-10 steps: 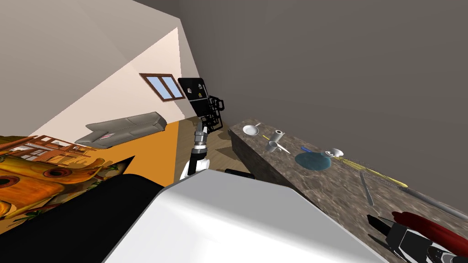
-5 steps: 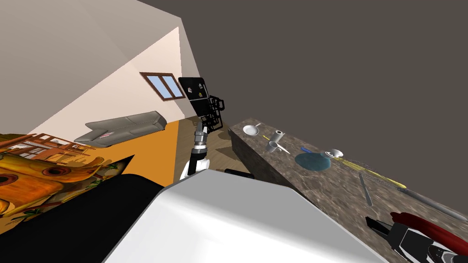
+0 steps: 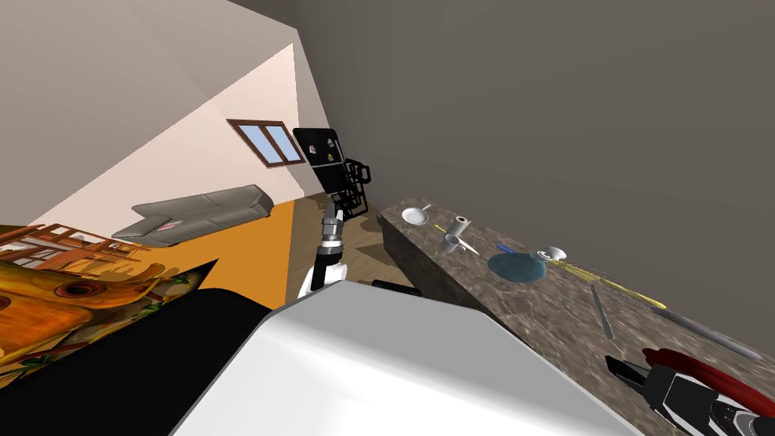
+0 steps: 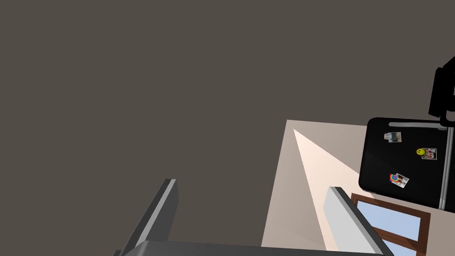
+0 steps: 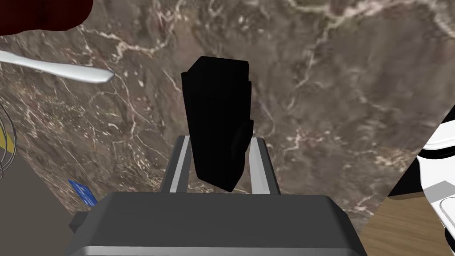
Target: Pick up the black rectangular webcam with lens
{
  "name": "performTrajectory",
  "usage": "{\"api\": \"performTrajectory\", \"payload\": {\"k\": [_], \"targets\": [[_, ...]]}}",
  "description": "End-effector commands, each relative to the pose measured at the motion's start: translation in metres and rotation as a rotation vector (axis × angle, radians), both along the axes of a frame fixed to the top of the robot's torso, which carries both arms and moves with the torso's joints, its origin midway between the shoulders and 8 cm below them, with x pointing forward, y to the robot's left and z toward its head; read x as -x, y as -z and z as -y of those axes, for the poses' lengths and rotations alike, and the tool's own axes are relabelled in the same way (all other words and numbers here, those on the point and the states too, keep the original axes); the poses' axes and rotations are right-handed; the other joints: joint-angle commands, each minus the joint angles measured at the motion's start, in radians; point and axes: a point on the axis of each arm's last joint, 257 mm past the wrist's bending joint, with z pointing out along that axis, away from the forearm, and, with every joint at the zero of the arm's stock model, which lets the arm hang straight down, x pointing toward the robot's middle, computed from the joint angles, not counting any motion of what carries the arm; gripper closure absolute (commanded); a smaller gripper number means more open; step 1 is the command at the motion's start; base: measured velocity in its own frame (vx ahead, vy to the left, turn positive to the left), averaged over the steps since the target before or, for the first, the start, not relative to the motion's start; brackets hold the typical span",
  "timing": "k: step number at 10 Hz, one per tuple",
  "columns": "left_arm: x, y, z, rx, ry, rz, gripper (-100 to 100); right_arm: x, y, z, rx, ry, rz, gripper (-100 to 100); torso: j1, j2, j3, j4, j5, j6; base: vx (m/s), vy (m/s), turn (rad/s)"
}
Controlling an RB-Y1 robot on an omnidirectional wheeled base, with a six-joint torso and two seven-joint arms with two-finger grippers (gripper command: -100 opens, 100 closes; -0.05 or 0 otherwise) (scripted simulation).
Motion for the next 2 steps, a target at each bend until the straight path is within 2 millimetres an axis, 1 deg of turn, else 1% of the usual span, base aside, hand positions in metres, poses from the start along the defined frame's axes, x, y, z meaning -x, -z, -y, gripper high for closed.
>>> {"api": "performTrajectory", "payload": {"k": [1,2], "targets": [[0.0,0.0,0.0,0.0,0.0,0.0,0,0.0,0.0,0.0,0.0,0.0,0.0,100,0.0,0.0,0.0,0.0,0.0,0.0,0.01,0.012,-0.017],[0.0,0.0,0.0,0.0,0.0,0.0,0,-0.0008,-0.0007,-0.0003,-0.002,-0.001,0.0,0,-0.001,0.001,0.0,0.0,-0.001,0.0,0.0,0.0,0.0]]}}
